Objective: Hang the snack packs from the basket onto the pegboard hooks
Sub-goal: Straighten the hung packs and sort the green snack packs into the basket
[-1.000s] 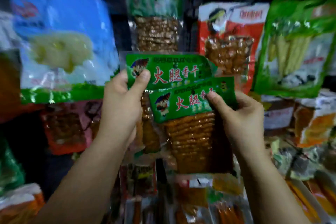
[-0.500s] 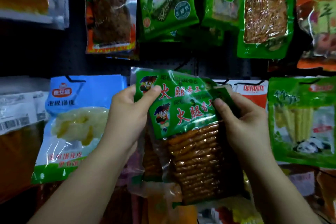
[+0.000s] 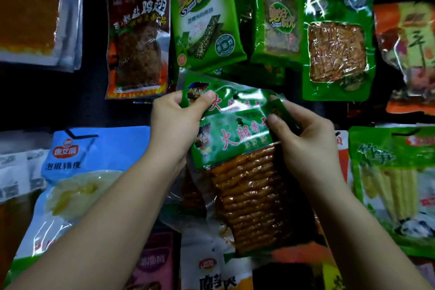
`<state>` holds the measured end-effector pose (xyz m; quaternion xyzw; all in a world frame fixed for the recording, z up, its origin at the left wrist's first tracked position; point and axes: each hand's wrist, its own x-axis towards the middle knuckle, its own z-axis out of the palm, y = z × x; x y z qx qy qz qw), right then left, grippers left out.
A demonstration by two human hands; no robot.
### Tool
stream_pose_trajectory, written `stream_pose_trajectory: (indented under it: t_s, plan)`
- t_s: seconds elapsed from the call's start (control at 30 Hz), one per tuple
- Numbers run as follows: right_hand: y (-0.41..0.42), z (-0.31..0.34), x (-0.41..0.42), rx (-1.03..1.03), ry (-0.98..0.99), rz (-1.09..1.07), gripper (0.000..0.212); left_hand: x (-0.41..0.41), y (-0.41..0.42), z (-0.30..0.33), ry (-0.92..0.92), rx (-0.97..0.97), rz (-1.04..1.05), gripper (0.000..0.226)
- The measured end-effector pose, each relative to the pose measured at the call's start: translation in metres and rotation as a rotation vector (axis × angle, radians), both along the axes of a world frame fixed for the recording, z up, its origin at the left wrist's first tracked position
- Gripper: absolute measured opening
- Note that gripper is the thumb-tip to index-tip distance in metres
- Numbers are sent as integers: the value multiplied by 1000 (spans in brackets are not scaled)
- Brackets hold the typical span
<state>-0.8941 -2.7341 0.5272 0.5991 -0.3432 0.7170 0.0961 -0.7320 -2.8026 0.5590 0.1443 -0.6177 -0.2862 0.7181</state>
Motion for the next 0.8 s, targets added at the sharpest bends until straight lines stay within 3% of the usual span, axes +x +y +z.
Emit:
stream_pose_trajectory:
  t_s: [0.37, 0.63, 0.7, 0.8]
  plan:
    - [-23, -10, -1, 139, -5, -78, 33, -2, -22, -8, -34, 179, -26, 11]
    - [-48, -30, 6, 149, -67, -170, 35, -1, -49, -26, -90, 182, -12, 10]
    - [-59, -35, 8, 151, -92, -175, 33, 1, -59, -34, -112, 222, 17, 16]
    - [-76, -42, 7, 190, -127, -161, 31, 0, -74, -42, -130, 283, 55, 42]
